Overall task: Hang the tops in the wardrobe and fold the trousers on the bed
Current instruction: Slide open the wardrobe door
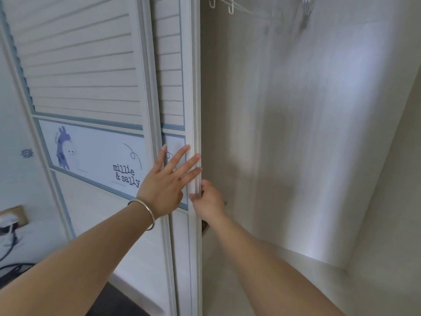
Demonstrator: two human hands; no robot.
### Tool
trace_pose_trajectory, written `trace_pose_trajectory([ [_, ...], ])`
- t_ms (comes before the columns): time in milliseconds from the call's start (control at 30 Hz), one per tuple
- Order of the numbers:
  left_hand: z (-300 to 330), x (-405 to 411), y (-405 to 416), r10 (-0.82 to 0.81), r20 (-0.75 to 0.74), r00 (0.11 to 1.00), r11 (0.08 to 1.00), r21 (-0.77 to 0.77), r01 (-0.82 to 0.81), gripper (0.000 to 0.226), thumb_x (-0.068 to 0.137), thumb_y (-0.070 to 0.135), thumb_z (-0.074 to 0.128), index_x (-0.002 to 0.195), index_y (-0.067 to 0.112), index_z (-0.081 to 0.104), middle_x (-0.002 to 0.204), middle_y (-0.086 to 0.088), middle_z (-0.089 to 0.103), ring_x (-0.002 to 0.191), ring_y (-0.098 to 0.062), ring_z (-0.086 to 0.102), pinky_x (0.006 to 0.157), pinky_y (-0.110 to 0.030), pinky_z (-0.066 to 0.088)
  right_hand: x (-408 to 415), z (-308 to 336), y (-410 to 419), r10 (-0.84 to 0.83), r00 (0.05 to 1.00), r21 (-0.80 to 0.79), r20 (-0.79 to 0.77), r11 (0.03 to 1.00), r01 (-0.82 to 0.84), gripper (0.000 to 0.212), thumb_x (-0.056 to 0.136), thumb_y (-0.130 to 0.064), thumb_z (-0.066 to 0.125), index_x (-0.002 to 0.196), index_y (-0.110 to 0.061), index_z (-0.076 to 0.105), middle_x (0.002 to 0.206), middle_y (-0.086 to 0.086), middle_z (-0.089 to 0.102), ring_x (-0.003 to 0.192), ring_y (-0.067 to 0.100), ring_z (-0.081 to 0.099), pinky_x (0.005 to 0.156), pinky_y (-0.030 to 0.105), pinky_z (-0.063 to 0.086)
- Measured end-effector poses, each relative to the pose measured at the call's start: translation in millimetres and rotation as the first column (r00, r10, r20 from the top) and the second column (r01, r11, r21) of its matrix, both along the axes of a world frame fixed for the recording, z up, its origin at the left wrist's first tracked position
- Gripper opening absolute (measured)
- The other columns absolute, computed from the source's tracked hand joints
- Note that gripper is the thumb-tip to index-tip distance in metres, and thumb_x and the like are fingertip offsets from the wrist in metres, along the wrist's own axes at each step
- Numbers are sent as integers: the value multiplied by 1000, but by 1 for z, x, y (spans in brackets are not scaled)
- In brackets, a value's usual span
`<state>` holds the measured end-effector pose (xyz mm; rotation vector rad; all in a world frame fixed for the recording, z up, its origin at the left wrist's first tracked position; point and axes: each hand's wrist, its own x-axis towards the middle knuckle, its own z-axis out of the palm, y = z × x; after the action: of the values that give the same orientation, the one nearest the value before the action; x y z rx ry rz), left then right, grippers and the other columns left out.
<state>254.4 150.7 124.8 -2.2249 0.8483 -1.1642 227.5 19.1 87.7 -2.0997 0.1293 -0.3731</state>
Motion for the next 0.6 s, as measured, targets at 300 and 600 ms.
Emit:
trace_pose_trajectory([
  [300, 2, 15, 26, 141, -43, 989, 990, 26, -140, 66, 87, 42, 46, 147, 28, 24, 154, -2, -6, 131, -30, -43, 109, -58, -21, 12, -1, 27, 160, 979, -19, -129, 986, -163, 88, 85, -36, 61, 150, -23, 3, 156, -1, 17, 141, 22, 26, 109, 35, 30],
  [600, 3, 26, 45, 201, -29, 979, 978, 62, -198, 59, 95, 43, 23, 150, 26, 9, 151, -6, -19, 128, -32, -45, 106, -58, -26, 28, 3, 48, 192, 970, -50, -147, 978, -201, 91, 86, -36, 60, 150, -22, -3, 158, 1, 5, 144, 22, 17, 110, 33, 27],
])
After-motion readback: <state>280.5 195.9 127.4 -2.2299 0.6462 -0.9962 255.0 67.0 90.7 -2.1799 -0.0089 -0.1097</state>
